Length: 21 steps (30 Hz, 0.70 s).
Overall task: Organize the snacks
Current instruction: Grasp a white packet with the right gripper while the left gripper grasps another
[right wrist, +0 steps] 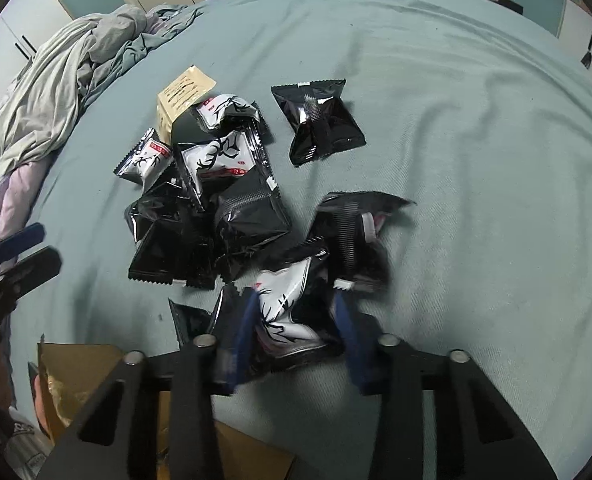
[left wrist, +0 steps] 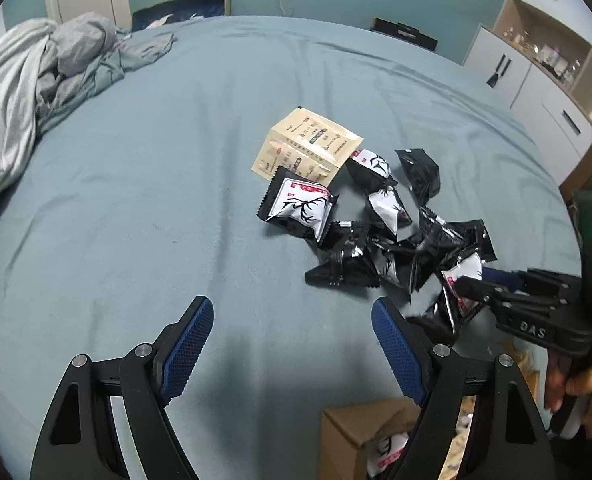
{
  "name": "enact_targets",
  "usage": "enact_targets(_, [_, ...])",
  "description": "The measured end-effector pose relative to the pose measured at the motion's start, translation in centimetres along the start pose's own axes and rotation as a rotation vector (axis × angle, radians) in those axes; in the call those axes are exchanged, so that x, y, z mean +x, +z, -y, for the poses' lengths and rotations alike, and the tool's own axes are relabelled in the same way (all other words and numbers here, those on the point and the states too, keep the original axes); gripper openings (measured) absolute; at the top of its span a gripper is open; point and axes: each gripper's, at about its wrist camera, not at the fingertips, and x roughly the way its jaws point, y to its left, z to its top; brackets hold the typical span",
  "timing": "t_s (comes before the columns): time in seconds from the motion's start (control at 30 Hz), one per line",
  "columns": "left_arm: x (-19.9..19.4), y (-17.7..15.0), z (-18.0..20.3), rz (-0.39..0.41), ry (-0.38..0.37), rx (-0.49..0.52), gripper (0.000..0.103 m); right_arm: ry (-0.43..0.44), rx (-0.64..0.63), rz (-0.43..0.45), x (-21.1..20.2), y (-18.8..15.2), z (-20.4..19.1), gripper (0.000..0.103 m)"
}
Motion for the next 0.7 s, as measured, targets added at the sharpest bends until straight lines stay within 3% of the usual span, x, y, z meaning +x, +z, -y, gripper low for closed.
enact_targets(0.13, [1.0, 0.2, -0.5, -0.016, -0.046, -0.028, 0.082, 0.009, -0.002, 0.095, -3.0, 0.1, -0.2, 0.031])
enact_targets(0.33, [3.1, 2.3, -1.4, -0.011, -0.043, -0.047, 0.082, 0.083, 0.039, 0.203, -8.1, -1.7, -0.1, 0.031])
enact_targets(0.57, [7.2, 6.0, -1.2, 0.0, -0.075, -0.043, 0.082, 0.184, 0.071, 0.284, -13.9, -8.1, -0.1, 0.031])
enact_targets(0.7, [10.8, 6.7, -0.8, -0.09, -0.107, -0.038, 0.07, 0.213, 0.115, 0.341, -15.9, -13.7, 0.1, 0.031])
